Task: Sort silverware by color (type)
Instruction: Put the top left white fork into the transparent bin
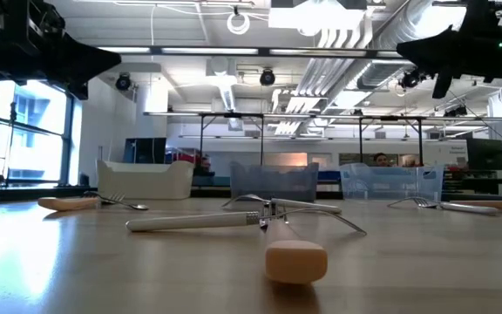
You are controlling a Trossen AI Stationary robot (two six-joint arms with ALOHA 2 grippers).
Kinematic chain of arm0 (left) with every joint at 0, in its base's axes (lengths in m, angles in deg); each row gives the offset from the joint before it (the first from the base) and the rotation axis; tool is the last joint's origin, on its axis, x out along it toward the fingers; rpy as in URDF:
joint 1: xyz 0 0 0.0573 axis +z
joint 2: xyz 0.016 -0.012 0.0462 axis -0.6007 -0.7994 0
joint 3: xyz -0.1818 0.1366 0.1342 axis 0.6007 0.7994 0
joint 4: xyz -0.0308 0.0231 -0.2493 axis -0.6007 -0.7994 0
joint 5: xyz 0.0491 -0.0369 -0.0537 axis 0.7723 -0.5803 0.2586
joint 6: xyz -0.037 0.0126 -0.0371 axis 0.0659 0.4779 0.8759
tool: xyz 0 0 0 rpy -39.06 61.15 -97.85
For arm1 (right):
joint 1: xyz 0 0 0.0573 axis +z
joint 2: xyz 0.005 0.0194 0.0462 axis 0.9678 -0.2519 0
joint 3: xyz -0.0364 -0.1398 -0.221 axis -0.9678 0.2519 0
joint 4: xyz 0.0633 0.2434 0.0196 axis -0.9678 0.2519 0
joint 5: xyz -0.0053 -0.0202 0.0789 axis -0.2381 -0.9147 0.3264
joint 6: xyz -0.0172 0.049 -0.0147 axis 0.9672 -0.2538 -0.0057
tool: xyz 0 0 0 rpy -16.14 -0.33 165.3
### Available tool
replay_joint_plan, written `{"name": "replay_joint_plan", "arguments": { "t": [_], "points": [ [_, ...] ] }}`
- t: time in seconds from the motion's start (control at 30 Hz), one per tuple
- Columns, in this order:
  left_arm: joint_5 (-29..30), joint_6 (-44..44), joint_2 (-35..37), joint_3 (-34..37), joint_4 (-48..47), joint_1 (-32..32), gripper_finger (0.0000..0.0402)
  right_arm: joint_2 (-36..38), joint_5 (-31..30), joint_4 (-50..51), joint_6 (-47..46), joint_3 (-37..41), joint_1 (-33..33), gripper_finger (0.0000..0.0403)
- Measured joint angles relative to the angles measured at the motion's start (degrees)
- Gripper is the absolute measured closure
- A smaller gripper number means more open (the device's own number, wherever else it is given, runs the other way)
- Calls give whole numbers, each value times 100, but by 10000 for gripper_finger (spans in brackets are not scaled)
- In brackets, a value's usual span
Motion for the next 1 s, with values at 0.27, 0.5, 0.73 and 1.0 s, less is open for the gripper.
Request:
{"name": "replay_joint_plan", "arguments": {
  "t": [0.27,0.5,0.73,1.0],
  "points": [
    [55,-307,-37,-2,0,0,398,-1454,106,411,284,-981,-1,402],
    [427,-302,-39,-2,-5,0,398,-3001,498,676,546,-1725,0,402],
    [710,-207,-39,-2,-10,2,398,-3999,831,881,582,-2154,104,352],
    [706,-126,-39,-2,-2,2,398,-4601,452,1338,1244,-2742,1236,269]
  ]
}}
